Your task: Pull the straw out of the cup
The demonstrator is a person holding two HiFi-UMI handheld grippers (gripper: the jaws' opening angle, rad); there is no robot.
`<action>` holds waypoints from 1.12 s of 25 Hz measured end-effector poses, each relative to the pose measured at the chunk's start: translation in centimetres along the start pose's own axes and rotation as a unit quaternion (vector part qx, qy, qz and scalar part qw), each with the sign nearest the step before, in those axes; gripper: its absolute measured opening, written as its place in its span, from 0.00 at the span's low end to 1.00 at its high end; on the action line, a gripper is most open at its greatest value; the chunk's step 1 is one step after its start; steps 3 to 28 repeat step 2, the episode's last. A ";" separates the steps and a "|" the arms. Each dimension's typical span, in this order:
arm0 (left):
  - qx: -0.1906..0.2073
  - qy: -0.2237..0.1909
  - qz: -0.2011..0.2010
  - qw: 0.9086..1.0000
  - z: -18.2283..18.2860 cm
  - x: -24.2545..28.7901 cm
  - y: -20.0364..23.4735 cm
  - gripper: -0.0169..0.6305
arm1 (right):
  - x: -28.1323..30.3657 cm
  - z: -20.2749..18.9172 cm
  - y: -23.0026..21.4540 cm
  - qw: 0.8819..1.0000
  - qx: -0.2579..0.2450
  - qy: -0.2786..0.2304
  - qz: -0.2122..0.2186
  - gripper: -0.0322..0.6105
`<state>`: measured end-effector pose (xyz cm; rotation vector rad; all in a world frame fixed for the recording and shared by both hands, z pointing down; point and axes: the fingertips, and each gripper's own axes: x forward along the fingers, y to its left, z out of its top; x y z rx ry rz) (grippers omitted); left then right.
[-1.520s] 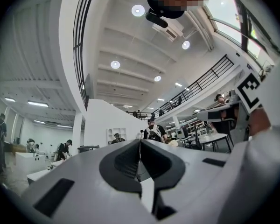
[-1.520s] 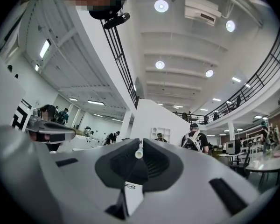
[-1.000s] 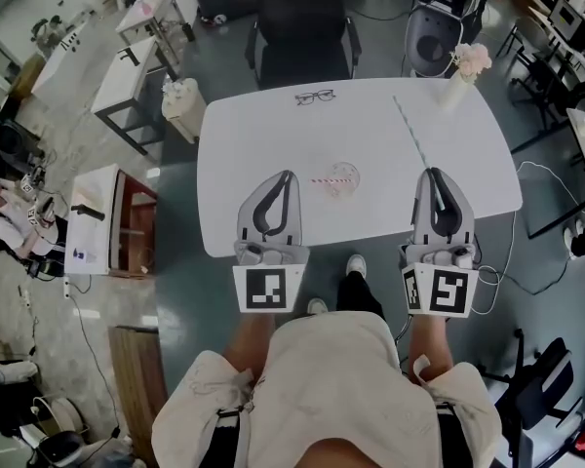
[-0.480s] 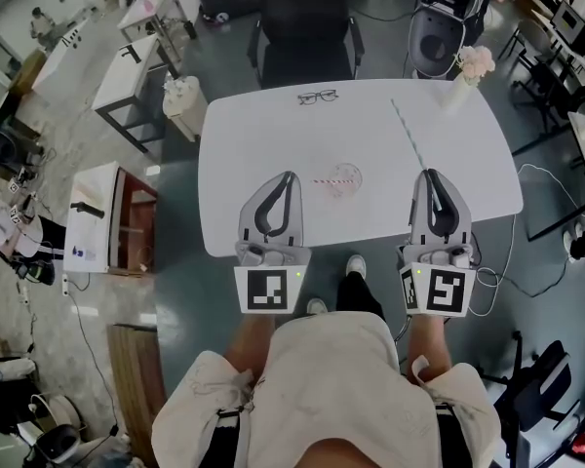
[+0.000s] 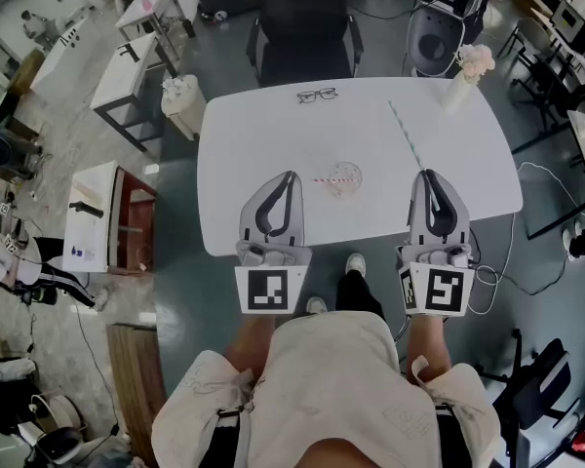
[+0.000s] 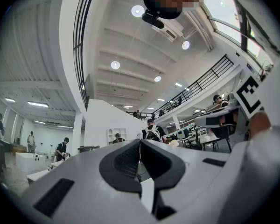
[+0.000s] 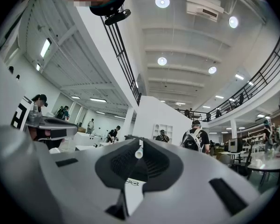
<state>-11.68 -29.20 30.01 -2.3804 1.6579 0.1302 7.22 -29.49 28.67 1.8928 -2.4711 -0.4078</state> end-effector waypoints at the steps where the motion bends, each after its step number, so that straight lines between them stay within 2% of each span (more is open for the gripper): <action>1: -0.002 0.003 0.000 1.000 -0.1 0.0 0.0 0.04 | 0.0 0.0 0.0 1.000 0.000 0.000 0.000 0.09; 28: -0.004 0.007 0.001 1.000 -0.3 0.0 0.0 0.04 | 0.0 -0.1 0.0 1.000 -0.001 0.001 0.001 0.09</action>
